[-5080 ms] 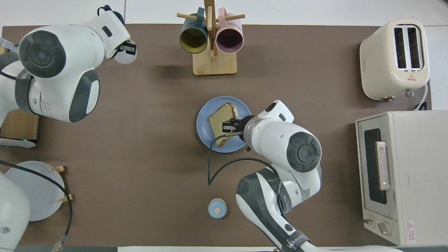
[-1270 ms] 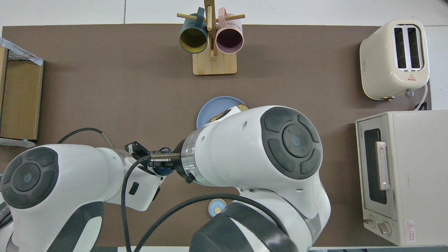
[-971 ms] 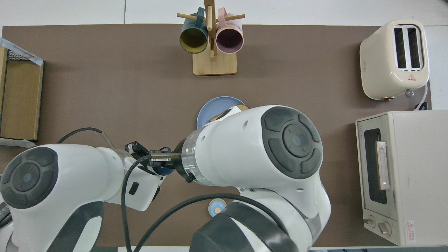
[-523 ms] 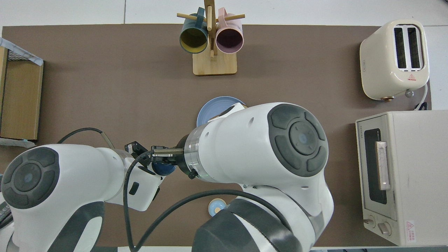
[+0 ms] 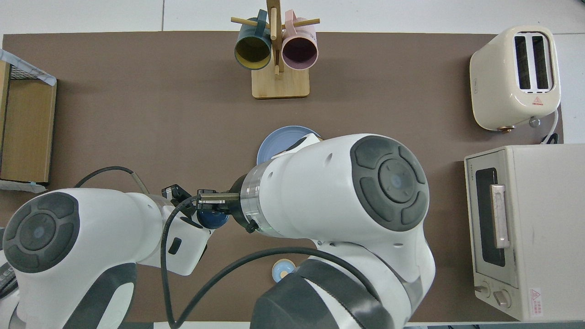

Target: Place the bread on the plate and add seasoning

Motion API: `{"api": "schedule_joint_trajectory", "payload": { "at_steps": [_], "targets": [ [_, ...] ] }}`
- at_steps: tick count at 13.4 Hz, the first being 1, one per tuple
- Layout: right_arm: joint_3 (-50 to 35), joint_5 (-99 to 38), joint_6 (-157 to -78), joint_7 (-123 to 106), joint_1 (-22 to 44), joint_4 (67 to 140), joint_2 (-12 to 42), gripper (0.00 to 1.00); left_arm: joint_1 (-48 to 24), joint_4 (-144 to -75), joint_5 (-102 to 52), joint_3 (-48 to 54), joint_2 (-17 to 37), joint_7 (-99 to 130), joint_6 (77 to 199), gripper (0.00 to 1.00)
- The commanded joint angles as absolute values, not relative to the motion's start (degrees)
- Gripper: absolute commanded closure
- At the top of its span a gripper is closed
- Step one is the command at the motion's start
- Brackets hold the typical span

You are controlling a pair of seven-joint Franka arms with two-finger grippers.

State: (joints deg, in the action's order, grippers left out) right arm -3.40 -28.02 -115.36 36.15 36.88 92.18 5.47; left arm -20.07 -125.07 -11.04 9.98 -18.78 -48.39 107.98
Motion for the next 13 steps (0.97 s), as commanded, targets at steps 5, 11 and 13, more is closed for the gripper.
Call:
{"api": "schedule_joint_trajectory", "payload": {
  "at_steps": [5,11,13],
  "targets": [
    [-3.8,-43.1,-123.0,38.8,30.9,93.1,5.7,1.0,-20.7,-125.1,-10.0,9.8,-19.2,-47.7,106.8,1.0],
    [-3.7,-48.6,-125.6,38.1,29.0,95.1,5.2,1.0,-20.8,-125.2,-7.6,9.9,-19.3,-47.5,105.6,1.0],
    [-3.5,-48.0,-125.1,38.0,28.6,95.1,5.2,0.0,-20.7,-125.2,-7.6,9.9,-19.3,-47.5,105.6,1.0]
  ]
}}
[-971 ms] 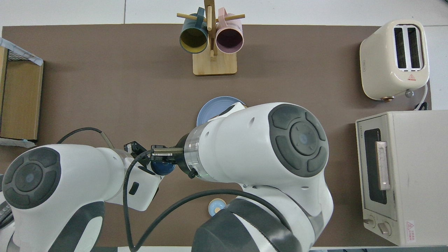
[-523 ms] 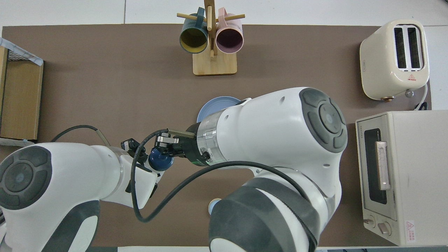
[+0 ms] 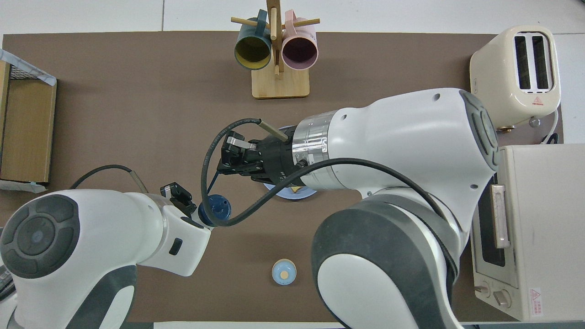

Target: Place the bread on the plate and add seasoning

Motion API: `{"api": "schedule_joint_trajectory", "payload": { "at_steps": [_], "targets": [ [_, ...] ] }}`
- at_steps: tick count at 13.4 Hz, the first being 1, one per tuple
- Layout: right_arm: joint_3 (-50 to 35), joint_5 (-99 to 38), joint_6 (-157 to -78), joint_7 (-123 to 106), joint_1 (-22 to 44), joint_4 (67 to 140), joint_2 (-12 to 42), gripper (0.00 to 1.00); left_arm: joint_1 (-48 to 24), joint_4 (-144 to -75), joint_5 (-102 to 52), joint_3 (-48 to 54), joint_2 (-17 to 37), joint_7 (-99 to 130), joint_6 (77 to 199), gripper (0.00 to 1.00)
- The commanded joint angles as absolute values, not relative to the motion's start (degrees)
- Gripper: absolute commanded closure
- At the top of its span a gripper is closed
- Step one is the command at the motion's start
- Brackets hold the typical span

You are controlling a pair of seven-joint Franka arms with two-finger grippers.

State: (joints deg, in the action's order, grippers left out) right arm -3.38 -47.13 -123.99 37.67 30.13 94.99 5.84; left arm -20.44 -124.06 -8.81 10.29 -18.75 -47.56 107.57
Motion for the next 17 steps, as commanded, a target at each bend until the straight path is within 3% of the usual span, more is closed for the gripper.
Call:
{"api": "schedule_joint_trajectory", "payload": {
  "at_steps": [1,5,9,12,17],
  "targets": [
    [-3.3,-47.5,-124.5,38.4,28.2,95.3,4.9,0.0,-20.7,-125.2,-7.6,9.9,-19.3,-47.4,105.6,1.0],
    [-3.3,-29.5,-118.5,32.7,21.7,95.5,4.7,0.0,-20.4,-124.7,-4.6,9.9,-19.1,-46.5,105.6,1.0],
    [-3.3,-10.5,-104.9,18.9,11.7,90.6,5.5,0.0,-20.7,-121.7,1.8,9.9,-17.5,-44.5,104.2,1.0],
    [-3.3,0.5,-94.9,8.8,6.0,85.1,6.8,0.0,-20.7,-115.2,8.1,12.8,-10.5,-39.9,100.6,1.0],
    [-2.8,6.3,-89.0,7.5,3.5,85.8,5.8,0.0,-27.4,-104.9,19.6,14.6,2.4,-29.0,92.3,1.0]
  ]
}}
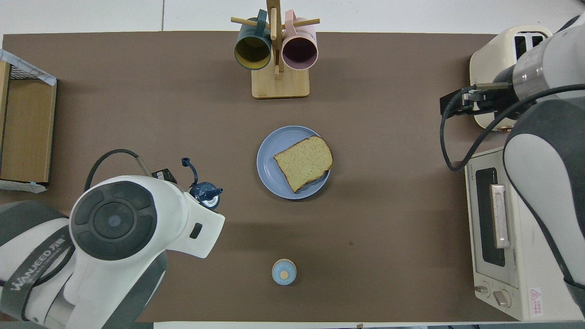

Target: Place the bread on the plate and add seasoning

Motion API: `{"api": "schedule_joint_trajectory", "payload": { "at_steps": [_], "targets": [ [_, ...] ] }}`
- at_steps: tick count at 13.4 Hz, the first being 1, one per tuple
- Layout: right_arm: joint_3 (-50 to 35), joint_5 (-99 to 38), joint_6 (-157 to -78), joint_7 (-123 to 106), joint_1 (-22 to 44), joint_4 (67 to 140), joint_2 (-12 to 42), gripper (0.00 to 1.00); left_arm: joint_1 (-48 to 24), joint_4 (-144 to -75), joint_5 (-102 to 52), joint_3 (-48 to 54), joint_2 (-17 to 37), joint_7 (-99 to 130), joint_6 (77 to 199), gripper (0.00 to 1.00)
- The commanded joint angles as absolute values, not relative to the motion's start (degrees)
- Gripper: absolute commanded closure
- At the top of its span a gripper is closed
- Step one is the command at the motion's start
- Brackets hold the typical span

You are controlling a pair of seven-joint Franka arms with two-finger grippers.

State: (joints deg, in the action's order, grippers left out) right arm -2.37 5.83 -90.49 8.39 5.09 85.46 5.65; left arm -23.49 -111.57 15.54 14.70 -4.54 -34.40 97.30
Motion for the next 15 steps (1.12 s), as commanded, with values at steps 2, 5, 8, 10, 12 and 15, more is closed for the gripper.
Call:
{"api": "schedule_joint_trajectory", "payload": {
  "at_steps": [2,5,8,10,12,15],
  "targets": [
    [-2.8,5.2,-88.3,6.8,2.7,87.2,5.1,0.0,-31.4,-100.7,23.6,14.6,7.9,-24.4,87.8,1.0],
    [-2.6,5.0,-86.9,6.4,1.1,87.4,5.1,0.0,-34.5,-95.2,28.1,14.4,15.1,-24.1,82.8,1.0],
    [-3.1,2.9,-86.5,5.8,-1.0,88.9,3.3,0.0,-38.7,-84.7,33.5,13.6,27.0,-21.9,75.2,1.0],
    [-3.3,1.7,-85.3,5.7,-2.3,89.4,3.0,0.0,-39.7,-82.9,36.2,13.3,28.5,-21.9,73.8,1.0],
    [-3.3,1.6,-85.1,5.3,-2.3,93.0,0.5,0.0,-41.0,-82.9,39.3,13.4,28.7,-21.9,72.8,1.0],
    [-3.3,1.6,-86.0,3.3,-2.6,93.6,0.3,0.0,-42.3,-79.7,42.2,13.2,32.8,-22.0,69.6,1.0]
  ]
}}
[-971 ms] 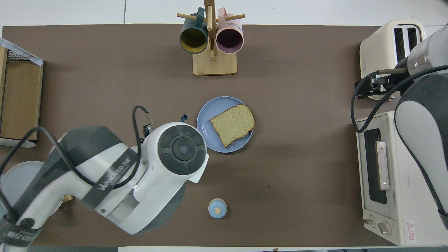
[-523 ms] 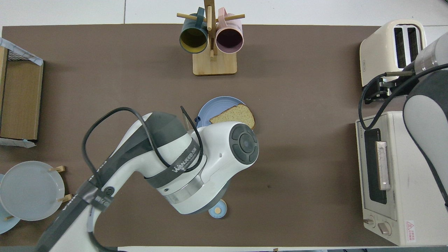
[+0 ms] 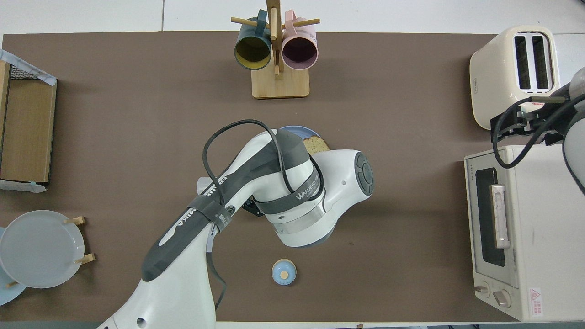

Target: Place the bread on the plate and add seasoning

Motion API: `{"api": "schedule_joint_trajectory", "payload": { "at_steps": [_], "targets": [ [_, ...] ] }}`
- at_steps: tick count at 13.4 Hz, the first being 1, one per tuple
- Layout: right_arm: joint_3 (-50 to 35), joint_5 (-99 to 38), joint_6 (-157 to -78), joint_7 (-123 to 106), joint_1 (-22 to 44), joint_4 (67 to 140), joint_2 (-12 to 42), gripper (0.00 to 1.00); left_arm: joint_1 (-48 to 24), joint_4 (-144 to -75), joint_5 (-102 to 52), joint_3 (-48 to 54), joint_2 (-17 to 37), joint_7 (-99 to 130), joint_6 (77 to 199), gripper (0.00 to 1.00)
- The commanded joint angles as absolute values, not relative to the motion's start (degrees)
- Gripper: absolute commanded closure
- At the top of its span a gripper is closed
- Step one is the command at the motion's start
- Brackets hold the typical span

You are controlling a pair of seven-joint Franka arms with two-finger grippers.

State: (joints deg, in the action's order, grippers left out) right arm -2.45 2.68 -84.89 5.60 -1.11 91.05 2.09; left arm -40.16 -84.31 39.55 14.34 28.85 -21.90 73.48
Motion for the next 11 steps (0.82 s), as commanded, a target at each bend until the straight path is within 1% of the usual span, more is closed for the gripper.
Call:
{"api": "schedule_joint_trajectory", "payload": {
  "at_steps": [1,2,3,4,5,7,8,9,10,11],
  "targets": [
    [-3.3,1.6,-85.8,3.3,-2.9,93.6,0.2,0.0,-43.8,-73.7,44.9,13.1,39.1,-22.0,65.8,1.0],
    [-3.3,1.6,-85.3,3.9,-2.9,93.7,0.1,0.0,-44.6,-68.0,47.1,13.1,43.4,-22.0,61.7,1.0],
    [-3.3,1.6,-85.3,4.0,-2.9,93.8,0.0,0.0,-45.7,-66.5,50.2,12.9,45.3,-22.1,60.0,1.0],
    [-3.3,1.6,-85.3,4.0,-2.9,93.8,0.0,0.0,-48.0,-66.8,55.1,12.3,46.7,-22.2,58.4,1.0],
    [-3.3,1.6,-85.3,3.9,-2.9,93.9,0.0,0.0,-48.7,-67.5,59.0,12.1,48.2,-22.3,57.8,1.0],
    [-3.4,1.8,-88.0,3.8,-2.7,93.8,0.3,0.0,-48.9,-68.5,63.1,12.1,48.4,-22.7,58.7,1.0],
    [-3.3,1.7,-87.3,4.0,-2.8,94.0,0.1,0.0,-49.2,-68.7,64.8,12.2,48.4,-22.8,59.6,1.0],
    [-3.3,1.7,-85.0,4.4,-2.9,95.0,-0.8,0.0,-49.7,-69.2,65.6,12.2,48.3,-22.8,60.3,1.0],
    [-3.1,1.7,-84.9,4.7,-3.0,95.2,-1.0,0.0,-50.5,-69.7,66.5,12.2,48.1,-22.9,60.8,1.0],
    [-3.0,1.7,-85.3,4.4,-3.1,95.2,-0.8,0.0,-51.1,-71.7,68.4,12.2,47.7,-23.1,62.2,1.0]
  ]
}}
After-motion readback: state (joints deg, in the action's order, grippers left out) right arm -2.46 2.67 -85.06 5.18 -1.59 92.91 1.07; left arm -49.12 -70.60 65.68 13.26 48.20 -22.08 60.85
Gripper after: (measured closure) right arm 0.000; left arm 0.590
